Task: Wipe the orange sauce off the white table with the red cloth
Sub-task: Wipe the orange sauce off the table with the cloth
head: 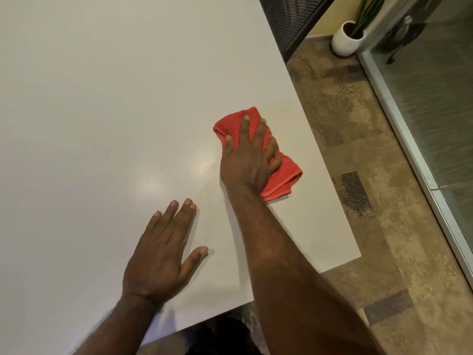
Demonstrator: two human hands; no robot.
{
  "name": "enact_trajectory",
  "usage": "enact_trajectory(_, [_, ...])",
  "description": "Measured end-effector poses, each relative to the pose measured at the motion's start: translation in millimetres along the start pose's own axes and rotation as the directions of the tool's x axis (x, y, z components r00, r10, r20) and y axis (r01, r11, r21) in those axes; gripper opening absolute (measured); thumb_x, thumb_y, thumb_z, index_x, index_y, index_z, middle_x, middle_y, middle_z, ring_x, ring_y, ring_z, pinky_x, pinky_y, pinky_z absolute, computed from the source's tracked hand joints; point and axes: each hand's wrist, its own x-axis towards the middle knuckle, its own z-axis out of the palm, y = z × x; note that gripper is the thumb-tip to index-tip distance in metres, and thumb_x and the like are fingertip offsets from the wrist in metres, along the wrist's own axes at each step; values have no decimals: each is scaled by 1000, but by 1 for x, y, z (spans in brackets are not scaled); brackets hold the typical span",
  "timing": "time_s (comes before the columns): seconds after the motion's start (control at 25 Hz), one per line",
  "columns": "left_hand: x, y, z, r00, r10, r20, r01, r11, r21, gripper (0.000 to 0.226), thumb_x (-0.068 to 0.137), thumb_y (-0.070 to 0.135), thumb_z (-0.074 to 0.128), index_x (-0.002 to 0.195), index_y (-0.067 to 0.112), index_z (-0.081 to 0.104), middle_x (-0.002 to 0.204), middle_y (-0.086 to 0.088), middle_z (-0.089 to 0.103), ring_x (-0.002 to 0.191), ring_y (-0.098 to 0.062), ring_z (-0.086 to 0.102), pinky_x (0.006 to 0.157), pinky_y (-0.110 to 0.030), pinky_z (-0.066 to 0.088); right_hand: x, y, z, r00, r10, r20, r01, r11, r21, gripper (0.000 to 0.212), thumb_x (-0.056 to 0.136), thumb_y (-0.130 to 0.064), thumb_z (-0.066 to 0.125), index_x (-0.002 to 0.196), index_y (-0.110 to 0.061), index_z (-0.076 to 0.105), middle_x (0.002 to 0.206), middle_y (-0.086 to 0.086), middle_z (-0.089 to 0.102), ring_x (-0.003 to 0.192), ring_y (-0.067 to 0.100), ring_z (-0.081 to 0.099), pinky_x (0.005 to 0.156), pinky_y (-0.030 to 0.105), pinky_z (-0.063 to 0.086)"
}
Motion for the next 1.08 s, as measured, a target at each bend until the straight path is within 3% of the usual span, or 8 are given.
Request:
enact_trajectory(0.28, [0, 0, 1, 1000, -11, 0, 11, 1000, 5, 76, 96, 66, 23, 156, 23, 12, 162, 5, 15, 152, -12, 8, 122, -30, 3, -53, 23, -4, 1000, 12, -14, -12, 1000, -4, 61, 96, -54, 32, 152, -34, 18, 163, 1, 18, 142, 33, 27, 106, 52, 23])
enact_trajectory(0.44, [-1, 1, 1, 1000, -23, -11, 23, 1000, 0, 79, 93, 72, 19, 155, 25, 12, 161, 5, 14, 151, -16, 11, 121, -37, 9, -86, 36, -4, 1000, 23, -13, -23, 1000, -10, 62, 96, -55, 32, 152, -35, 17, 162, 2, 20, 141, 34, 29, 104, 53, 25])
enact_trajectory(0.68, [0, -2, 2, 999, 23, -45, -23, 1000, -17, 80, 94, 69, 18, 156, 18, 17, 160, 4, 17, 151, -17, 13, 122, -36, 10, -131, 46, -7, 999, 34, 16, -34, 999, 8, 62, 96, -55, 33, 152, -37, 12, 163, 0, 17, 142, 33, 24, 104, 52, 24])
enact_trajectory(1.08, [-3, -2, 1, 986, 57, -157, -82, 984, -158, 91, 89, 76, 26, 153, 12, 27, 156, -1, 30, 146, -21, 26, 117, -46, 26, -201, 39, -5, 990, -110, 91, 103, 992, 75, 66, 90, -51, 32, 152, -38, 13, 164, -2, 13, 145, 30, 23, 107, 50, 26])
